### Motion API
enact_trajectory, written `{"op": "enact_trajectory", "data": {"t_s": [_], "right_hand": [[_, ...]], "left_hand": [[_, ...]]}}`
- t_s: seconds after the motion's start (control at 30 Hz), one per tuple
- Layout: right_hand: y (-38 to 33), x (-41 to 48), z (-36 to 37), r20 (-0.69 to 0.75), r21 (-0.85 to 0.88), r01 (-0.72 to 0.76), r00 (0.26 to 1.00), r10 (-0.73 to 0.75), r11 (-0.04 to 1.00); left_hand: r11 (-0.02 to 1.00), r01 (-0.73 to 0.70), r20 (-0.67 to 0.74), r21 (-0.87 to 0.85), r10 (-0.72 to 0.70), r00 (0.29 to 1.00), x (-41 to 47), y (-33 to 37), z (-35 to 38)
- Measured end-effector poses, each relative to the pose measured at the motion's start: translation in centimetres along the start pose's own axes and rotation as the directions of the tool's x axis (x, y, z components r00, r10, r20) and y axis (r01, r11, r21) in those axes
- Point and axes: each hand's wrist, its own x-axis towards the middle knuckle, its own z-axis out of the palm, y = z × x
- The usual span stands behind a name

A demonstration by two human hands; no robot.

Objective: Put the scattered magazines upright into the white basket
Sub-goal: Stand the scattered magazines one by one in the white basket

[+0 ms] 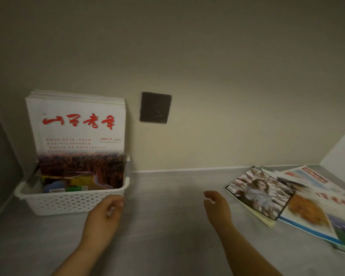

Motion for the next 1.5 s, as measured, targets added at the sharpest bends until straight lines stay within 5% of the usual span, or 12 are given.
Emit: {"op": "enact_trajectory", "data": {"t_s": [0.1,0.33,0.53,0.83,0.97,1.2,1.33,1.5], "right_hand": [[4.2,1.1,-5.8,-0.06,-0.045,-0.093,0.994,0.09,0.995],[16.3,4.7,-18.9,-0.125,-0.246,-0.251,0.966,0.226,0.936],[24.5,7.3,-24.8,-0.099,-0.543,-0.162,0.987,0.129,0.824],[28.3,9.2,-25.0,0.013,-0.648,-0.044,0.998,0.069,0.76],[28.4,9.3,-24.9,0.014,-0.643,-0.031,0.999,0.052,0.765],[29.3,9.5,-24.7,-0.004,-0.625,-0.021,1.0,0.024,0.781],[29.5,9.6,-24.5,0.001,-0.623,-0.026,0.999,0.034,0.782],[29.5,9.8,-24.4,-0.009,-0.622,-0.039,0.999,0.043,0.782]], "left_hand": [[1.0,-0.01,0.158,0.006,0.009,0.987,-2.0,2.5,5.0],[0.991,0.021,0.277,0.136,-0.059,0.959,-5.4,7.4,18.8],[0.959,-0.019,0.375,0.284,-0.093,0.922,-7.7,9.2,28.2],[0.928,0.098,0.135,0.358,-0.156,0.979,-3.0,10.9,35.7],[0.894,0.037,0.188,0.447,-0.135,0.973,0.7,11.7,39.2],[0.87,0.222,0.205,0.44,-0.338,0.919,4.7,11.9,42.8],[0.764,0.041,0.249,0.644,-0.26,0.933,5.2,11.6,43.3],[0.841,0.176,0.339,0.511,-0.385,0.858,5.8,11.9,43.4]]}}
